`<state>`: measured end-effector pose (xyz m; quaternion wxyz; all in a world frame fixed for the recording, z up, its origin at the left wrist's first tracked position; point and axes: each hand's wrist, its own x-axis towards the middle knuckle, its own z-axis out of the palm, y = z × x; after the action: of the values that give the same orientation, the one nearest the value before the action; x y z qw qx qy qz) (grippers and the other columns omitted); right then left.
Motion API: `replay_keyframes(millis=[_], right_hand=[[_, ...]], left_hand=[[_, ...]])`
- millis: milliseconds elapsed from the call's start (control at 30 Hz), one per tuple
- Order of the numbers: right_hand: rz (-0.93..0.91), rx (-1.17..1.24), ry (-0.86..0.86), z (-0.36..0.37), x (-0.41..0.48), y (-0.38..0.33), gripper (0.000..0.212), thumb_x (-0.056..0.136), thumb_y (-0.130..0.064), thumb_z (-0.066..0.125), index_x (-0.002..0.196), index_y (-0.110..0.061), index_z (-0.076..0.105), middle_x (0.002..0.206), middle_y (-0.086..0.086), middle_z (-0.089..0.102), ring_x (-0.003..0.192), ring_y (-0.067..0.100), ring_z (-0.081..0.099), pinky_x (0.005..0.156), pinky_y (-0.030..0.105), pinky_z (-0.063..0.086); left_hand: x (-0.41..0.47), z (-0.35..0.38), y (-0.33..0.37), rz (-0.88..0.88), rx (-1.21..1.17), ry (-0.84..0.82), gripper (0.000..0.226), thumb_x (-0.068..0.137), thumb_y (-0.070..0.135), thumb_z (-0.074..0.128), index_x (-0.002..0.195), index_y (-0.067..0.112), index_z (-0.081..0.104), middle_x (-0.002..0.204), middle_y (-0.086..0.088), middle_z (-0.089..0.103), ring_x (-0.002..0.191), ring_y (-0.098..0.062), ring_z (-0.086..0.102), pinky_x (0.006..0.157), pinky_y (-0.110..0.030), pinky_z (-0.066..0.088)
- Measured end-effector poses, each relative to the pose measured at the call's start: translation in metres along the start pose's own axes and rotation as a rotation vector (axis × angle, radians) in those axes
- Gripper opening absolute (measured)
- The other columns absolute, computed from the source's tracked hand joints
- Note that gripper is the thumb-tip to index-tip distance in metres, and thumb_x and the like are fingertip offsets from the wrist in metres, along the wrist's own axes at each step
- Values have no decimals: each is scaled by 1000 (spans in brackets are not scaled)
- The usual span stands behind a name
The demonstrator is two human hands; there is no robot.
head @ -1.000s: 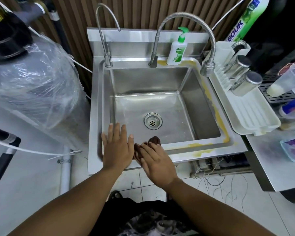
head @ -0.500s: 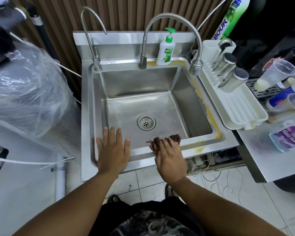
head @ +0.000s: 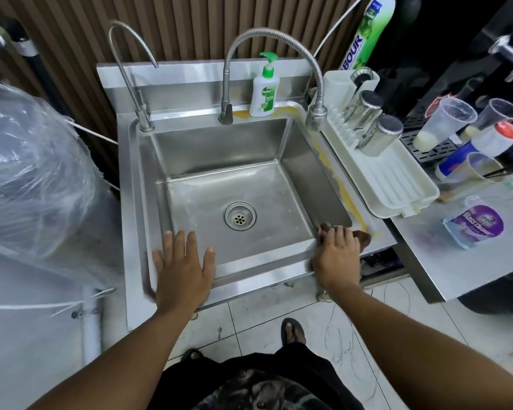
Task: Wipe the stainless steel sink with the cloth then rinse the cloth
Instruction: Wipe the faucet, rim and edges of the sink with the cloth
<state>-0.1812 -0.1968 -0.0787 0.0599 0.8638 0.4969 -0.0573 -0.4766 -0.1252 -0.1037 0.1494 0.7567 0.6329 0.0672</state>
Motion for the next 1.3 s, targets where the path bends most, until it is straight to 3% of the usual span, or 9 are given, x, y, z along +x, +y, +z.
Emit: replay_keyframes(millis=[200,433,533,667,767,900,1000,1133,1300], right_hand=[[-78,131,100,12,-53,-91,78,100,-55,30,136,8,57,139,29,57,135,44,49,115,56,34],[156,108,63,11,10,9,75,98,-45,21,143,11,44,146,33,47,137,49,40,115,57,32],[247,107,112,8,41,58,67,100,-35,31,145,13,39,148,38,41,137,54,36,113,59,31],[354,180,178,13,47,55,70,89,-32,32,135,19,47,136,44,48,125,61,45,104,66,41],[274,206,156,10,22,10,73,92,-38,27,135,16,49,138,39,49,126,56,44,105,61,38],[78,169,185,21,2,-2,55,95,-32,41,129,10,53,130,30,56,121,49,48,103,55,38],[174,135,208,20,32,46,56,93,-32,36,129,8,50,130,30,54,116,45,48,97,51,40],[347,214,240,21,56,63,61,93,-24,43,140,16,45,143,40,45,129,58,43,106,65,38],[146,217,281,22,2,-22,59,99,-35,40,134,10,55,139,31,54,127,49,47,105,59,39]], left_hand=[[4,8,-1,17,74,-28,83,96,65,4,153,13,33,161,-14,30,153,-35,11,119,-60,15],[6,6,12,-35,31,-80,81,96,67,2,158,18,21,166,-11,16,154,-29,-2,122,-58,3],[8,12,24,-22,58,-78,85,94,69,-3,158,20,22,166,-10,19,154,-30,3,121,-59,1],[9,14,26,-25,76,-70,91,90,72,-6,158,19,24,165,-10,22,154,-31,6,121,-59,3],[9,11,26,-25,72,-63,92,90,73,-6,158,18,25,165,-10,23,154,-31,7,121,-60,4],[8,9,29,-30,64,-63,94,89,74,-6,157,17,26,164,-11,25,154,-31,8,121,-59,5],[6,8,29,-30,62,-66,97,88,74,-9,157,17,25,165,-10,24,155,-30,6,122,-58,3],[6,7,28,-33,37,-60,96,89,74,-7,158,15,24,165,-11,23,155,-30,4,123,-56,0],[7,8,29,-30,30,-60,93,90,73,-3,158,16,25,165,-10,23,155,-31,5,123,-56,1]])
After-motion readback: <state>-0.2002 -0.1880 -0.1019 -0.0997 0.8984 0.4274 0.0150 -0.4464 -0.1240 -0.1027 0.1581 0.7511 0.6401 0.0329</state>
